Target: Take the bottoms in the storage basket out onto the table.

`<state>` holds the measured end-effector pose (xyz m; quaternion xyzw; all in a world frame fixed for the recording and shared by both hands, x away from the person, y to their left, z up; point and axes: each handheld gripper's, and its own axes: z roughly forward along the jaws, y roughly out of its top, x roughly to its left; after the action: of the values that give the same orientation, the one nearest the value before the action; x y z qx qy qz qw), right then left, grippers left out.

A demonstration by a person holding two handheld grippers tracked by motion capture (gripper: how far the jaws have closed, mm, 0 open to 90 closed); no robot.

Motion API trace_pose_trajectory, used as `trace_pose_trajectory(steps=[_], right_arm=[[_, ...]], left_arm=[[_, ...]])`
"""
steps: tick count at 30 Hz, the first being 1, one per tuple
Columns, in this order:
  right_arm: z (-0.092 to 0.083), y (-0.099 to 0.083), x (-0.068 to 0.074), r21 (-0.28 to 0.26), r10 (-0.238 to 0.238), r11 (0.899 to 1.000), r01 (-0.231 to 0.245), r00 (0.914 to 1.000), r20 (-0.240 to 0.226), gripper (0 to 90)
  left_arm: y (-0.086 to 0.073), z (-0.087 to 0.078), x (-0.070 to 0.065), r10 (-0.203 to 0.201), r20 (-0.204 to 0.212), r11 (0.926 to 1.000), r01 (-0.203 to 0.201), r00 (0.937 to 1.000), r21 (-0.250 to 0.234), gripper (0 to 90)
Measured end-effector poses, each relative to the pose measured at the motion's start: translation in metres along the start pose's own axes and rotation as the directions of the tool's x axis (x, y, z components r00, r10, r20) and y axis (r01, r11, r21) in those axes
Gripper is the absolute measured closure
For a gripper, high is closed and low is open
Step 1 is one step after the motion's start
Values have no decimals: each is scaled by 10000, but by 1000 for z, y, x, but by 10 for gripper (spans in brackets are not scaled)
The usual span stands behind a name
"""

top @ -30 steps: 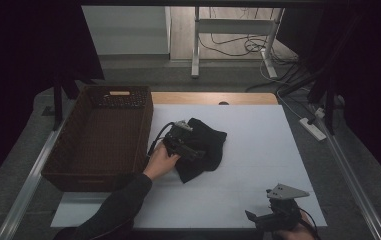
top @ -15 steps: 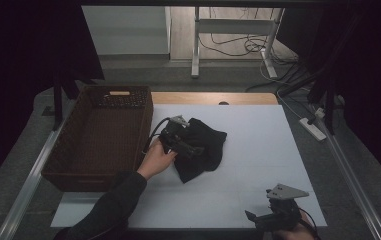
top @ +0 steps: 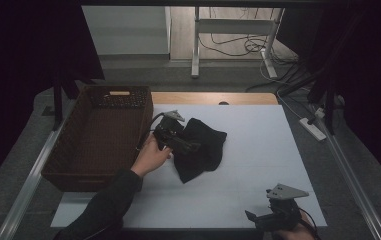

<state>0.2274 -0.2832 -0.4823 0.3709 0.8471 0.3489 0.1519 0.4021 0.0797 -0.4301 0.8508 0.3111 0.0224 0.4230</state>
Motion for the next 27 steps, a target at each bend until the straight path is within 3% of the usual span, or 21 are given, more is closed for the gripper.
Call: trace_pose_trajectory(steps=[21, 27], right_arm=[[0, 0, 0, 16, -2, 10000, 2, 10000, -6, 0], [0, 0, 0, 26, -1, 10000, 1, 10000, -4, 0]], left_arm=[[-4, -47, 12, -290, -507, 9993, 279, 9983, -228, 0], [-12, -57, 15, -497, -362, 9986, 490, 9981, -185, 2]])
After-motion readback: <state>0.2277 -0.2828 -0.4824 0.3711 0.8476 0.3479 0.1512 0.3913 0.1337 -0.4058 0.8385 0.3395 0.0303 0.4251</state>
